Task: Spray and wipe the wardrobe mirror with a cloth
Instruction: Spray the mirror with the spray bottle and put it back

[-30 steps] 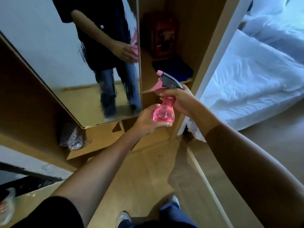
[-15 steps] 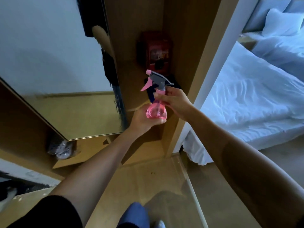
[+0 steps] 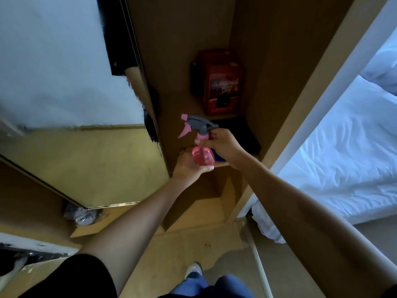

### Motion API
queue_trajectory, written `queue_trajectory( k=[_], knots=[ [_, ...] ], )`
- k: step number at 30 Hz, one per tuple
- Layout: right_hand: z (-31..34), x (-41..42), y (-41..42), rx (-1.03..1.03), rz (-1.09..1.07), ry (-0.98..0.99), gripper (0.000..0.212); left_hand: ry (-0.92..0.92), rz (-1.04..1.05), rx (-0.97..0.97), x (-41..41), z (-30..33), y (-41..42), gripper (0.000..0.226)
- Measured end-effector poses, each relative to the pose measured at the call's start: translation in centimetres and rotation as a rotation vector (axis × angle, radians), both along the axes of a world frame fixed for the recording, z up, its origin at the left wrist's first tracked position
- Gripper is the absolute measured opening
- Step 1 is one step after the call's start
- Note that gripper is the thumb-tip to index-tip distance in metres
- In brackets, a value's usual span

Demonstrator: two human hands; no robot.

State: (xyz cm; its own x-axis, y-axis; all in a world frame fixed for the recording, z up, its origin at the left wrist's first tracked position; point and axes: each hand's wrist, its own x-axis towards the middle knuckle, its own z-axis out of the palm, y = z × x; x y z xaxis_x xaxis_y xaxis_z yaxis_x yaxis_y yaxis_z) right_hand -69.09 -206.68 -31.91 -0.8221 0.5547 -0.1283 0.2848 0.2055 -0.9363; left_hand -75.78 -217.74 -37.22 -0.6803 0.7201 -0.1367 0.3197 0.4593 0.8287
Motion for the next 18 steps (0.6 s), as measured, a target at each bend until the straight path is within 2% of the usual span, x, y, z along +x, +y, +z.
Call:
queue_trajectory(
  k=[6,10,13,18],
  knots=[
    [-2.4,-2.8,2.4,0.009,0.037,-0.072,0.017,-0.081,0.092,-0.099,-1.8,-2.2,2.6,0.047],
    [-3.3,-4.3,3.5,-0.063,0.062,-0.052,0.019,-0.131,0.207,-0.066,-2.6,-2.4,3.9,0.077],
    [-3.3,-5.1,4.2,-0.110,0.079,0.002,0.027,-0.193,0.233,-0.099,-2.9,-2.0,4.9,0.077],
    [-4.0,-6.3,5.2,-0.181,0.091,0.023,0.033,-0.088,0.362,-0.078,-4.6,-2.6,6.2,0.089]
  ],
)
